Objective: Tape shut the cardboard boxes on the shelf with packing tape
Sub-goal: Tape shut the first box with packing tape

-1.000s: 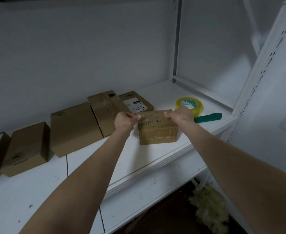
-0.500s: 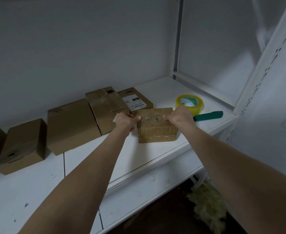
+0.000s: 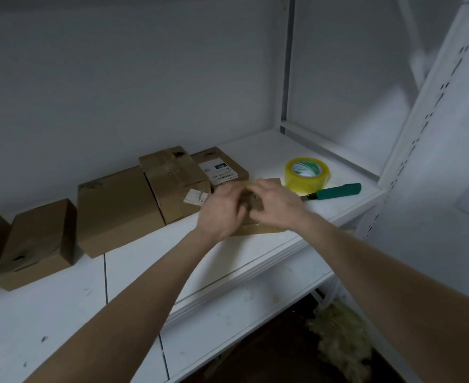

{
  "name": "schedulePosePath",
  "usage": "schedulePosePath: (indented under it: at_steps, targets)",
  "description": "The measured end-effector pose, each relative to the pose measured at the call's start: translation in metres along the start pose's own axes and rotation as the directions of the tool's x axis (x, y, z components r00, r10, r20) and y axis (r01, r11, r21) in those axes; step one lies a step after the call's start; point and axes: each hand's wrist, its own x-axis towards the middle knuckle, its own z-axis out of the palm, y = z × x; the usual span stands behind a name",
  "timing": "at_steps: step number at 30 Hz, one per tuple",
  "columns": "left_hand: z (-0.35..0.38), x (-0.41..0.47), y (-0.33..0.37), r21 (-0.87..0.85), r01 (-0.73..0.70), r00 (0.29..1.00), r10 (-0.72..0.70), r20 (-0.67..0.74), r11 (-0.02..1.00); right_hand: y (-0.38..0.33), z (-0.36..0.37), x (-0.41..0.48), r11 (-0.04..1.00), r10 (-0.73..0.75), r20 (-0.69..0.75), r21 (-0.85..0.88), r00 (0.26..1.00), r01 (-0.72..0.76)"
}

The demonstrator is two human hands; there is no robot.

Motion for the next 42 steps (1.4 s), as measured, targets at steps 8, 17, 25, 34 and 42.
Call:
schedulePosePath:
  at_steps: [8,17,25,34,42]
  targets:
    - [0.021,-0.006,0.01,0.022,0.288,0.913,-0.281,0.295,0.957,-0.001,0.02,-0.001,0.958,0.185,0.171,-0.249,0.968,-0.139]
    - [0.016,0.001,0.01,-0.401,0.559,0.829,-0.494,0.263,0.726,0.0,0.02,0.002,0.954,0.214,0.216,-0.258,0.953,-0.156]
    - [-0.005,0.01,0.012,0.068,0.309,0.926,-0.317,0.204,0.948,-0.009,0.005,0.001,0.971,0.107,0.207,-0.233,0.972,-0.058]
    - [0.015,-0.007,0.0,-0.39,0.504,0.862,-0.421,0.281,0.771,-0.008,0.024,-0.002,0.96,0.127,0.194,-0.27,0.973,-0.072]
    - [0.014,-0.026,-0.01,-0.513,0.672,0.74,-0.511,0.438,0.534,-0.008,0.015,-0.002,0.969,0.139,0.239,-0.232,0.961,-0.083]
